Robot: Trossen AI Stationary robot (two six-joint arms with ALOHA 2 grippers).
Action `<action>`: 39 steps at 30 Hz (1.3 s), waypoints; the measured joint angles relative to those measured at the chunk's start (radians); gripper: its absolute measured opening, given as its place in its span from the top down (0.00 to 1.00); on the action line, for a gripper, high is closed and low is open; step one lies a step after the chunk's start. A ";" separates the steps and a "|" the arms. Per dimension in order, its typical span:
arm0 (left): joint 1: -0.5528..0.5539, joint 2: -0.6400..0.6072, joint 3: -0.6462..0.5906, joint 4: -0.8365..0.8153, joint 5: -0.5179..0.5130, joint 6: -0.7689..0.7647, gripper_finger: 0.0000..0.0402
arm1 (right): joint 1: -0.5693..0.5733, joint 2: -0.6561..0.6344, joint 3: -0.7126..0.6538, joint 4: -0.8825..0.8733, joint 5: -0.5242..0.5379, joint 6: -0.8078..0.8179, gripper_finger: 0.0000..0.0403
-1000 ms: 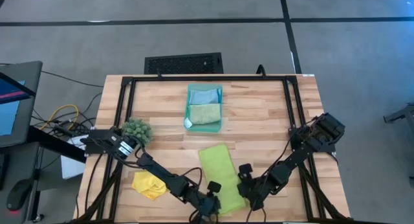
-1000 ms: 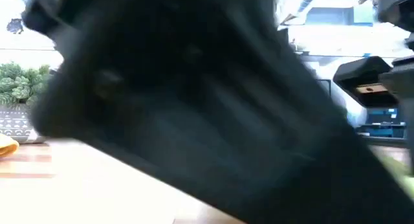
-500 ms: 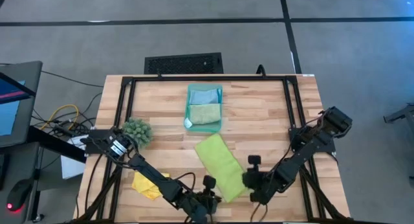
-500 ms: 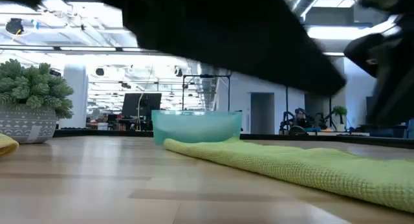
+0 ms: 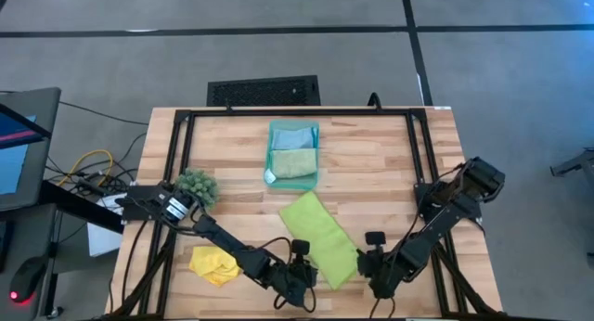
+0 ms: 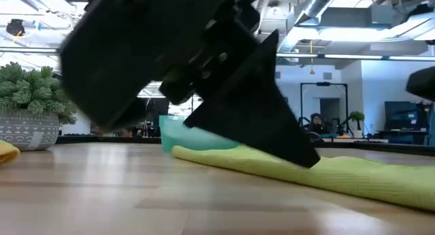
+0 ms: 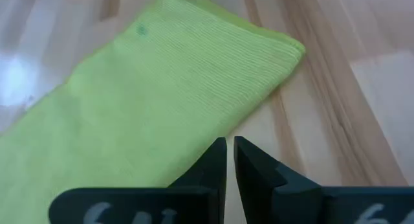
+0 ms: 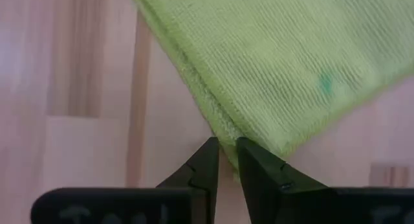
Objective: Fold microfiber towels
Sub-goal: Fold the light green microfiber cloth
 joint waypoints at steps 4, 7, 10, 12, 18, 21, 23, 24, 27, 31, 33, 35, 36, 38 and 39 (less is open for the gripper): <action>0.000 0.000 0.000 -0.005 -0.004 -0.001 0.94 | 0.017 -0.019 0.000 -0.106 -0.017 0.114 0.80; -0.001 0.000 0.000 -0.002 -0.004 -0.002 0.94 | 0.040 -0.020 0.000 -0.174 0.006 0.175 0.80; -0.001 0.000 0.000 -0.005 -0.004 -0.004 0.94 | 0.059 -0.020 -0.002 -0.177 0.090 0.195 0.80; -0.001 0.000 0.000 -0.005 -0.004 -0.006 0.94 | 0.058 -0.020 -0.003 -0.145 0.127 0.185 0.80; -0.001 0.000 0.000 -0.005 -0.004 -0.007 0.94 | 0.027 -0.020 -0.003 -0.049 0.158 0.133 0.80; -0.001 0.000 0.000 -0.005 -0.003 -0.007 0.94 | -0.001 -0.020 -0.003 -0.036 0.143 0.127 0.80; -0.001 0.000 0.000 -0.005 -0.003 -0.007 0.94 | -0.014 -0.020 -0.003 -0.039 0.100 0.128 0.80; -0.001 0.000 0.000 -0.005 -0.003 -0.007 0.94 | -0.014 -0.020 -0.003 -0.042 0.078 0.135 0.80; -0.001 0.000 0.000 -0.005 0.002 -0.007 0.94 | -0.005 -0.020 -0.004 -0.051 0.046 0.180 0.80; -0.001 0.000 0.000 -0.006 0.002 -0.007 0.94 | 0.014 -0.020 -0.004 -0.052 0.044 0.205 0.79; -0.001 0.000 0.000 -0.006 0.002 -0.007 0.94 | 0.021 -0.020 -0.004 -0.056 0.044 0.225 0.78; -0.001 0.000 0.000 -0.006 0.002 -0.007 0.94 | 0.022 -0.020 -0.004 -0.066 0.044 0.242 0.75; -0.001 0.000 0.000 -0.006 0.002 -0.007 0.94 | 0.022 -0.020 -0.004 -0.074 0.044 0.250 0.73; -0.001 -0.001 0.000 -0.006 0.002 -0.010 0.94 | 0.022 -0.020 -0.004 -0.095 0.045 0.265 0.69; -0.001 -0.001 0.000 -0.006 0.002 -0.013 0.94 | 0.019 -0.020 -0.004 -0.101 0.045 0.267 0.67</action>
